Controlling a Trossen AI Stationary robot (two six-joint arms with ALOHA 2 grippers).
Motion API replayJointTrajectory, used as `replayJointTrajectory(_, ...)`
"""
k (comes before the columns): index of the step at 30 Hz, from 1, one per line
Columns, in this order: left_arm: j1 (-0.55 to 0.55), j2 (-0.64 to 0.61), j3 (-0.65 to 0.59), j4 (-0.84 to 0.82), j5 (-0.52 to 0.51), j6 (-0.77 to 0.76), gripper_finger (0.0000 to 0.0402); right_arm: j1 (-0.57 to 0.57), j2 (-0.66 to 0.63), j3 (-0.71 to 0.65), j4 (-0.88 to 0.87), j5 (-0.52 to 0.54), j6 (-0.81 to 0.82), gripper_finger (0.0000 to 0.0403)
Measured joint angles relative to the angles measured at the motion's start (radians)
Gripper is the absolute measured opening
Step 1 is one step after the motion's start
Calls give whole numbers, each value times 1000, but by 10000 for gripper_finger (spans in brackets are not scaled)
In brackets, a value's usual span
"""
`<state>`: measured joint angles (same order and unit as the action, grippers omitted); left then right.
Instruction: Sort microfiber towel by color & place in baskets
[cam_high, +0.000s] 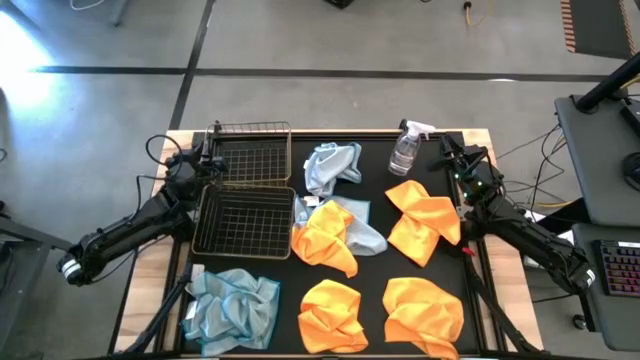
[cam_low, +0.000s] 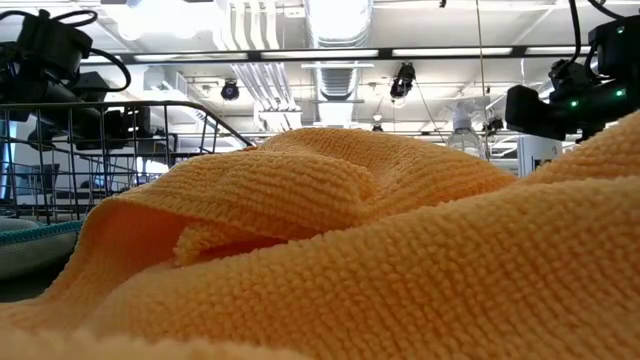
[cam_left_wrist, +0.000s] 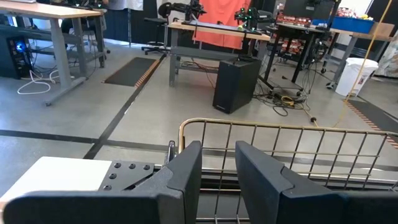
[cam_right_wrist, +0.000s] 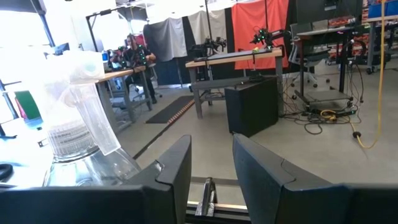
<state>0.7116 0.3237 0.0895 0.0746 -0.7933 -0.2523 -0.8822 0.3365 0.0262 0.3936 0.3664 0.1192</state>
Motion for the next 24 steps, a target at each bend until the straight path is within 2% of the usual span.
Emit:
replayJointTrajectory(14,0,1,0,0,0,0,84,0,0,0,0,0,43,112)
replayJointTrajectory(24,0,2,0,7,0,11,84,0,0,0,0,0,18,111)
